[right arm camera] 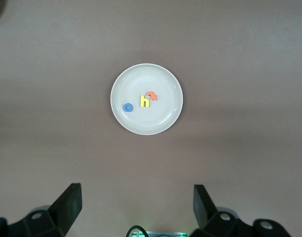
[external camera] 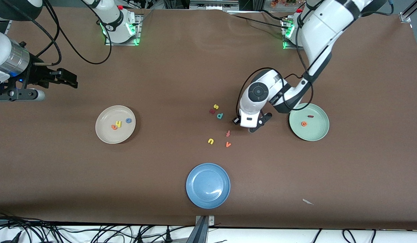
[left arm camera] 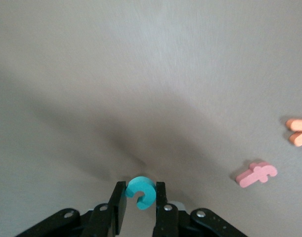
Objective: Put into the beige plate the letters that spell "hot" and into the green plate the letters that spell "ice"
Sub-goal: 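Place the teal c on the green plate with the left gripper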
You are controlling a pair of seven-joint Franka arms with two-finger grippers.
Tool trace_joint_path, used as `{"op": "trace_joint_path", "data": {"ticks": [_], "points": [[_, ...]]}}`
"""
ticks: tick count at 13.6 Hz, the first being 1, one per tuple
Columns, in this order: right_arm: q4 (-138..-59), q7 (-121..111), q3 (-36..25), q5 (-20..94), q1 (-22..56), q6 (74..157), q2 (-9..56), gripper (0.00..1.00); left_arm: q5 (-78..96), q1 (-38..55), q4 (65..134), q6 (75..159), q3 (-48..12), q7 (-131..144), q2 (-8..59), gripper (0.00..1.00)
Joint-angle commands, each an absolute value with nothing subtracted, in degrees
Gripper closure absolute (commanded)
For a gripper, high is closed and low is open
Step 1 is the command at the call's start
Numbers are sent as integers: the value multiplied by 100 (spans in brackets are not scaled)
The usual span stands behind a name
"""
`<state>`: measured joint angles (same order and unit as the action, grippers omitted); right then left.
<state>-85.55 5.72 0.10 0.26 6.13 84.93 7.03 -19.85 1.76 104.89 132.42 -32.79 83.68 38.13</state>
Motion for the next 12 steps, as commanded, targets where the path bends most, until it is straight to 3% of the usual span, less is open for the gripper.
{"op": "trace_joint_path", "data": {"ticks": [1,5,9,12], "points": [[-8464,405,26,141,519,8429,729,0,-1653,-1198,10503,12265,-4267,7316,3332,89],[-8473,396,35,290,527,8508,756,0,-1705,-3405,10503,10946,-5631,5709,3261,89],[-8473,387,35,264,510,8499,773,0,-2229,-4007,10748,10731,-5450,4352,3348,89],[-8473,378,35,264,501,8508,800,0,-2908,-4069,10872,10775,-5239,4333,3787,88]]}}
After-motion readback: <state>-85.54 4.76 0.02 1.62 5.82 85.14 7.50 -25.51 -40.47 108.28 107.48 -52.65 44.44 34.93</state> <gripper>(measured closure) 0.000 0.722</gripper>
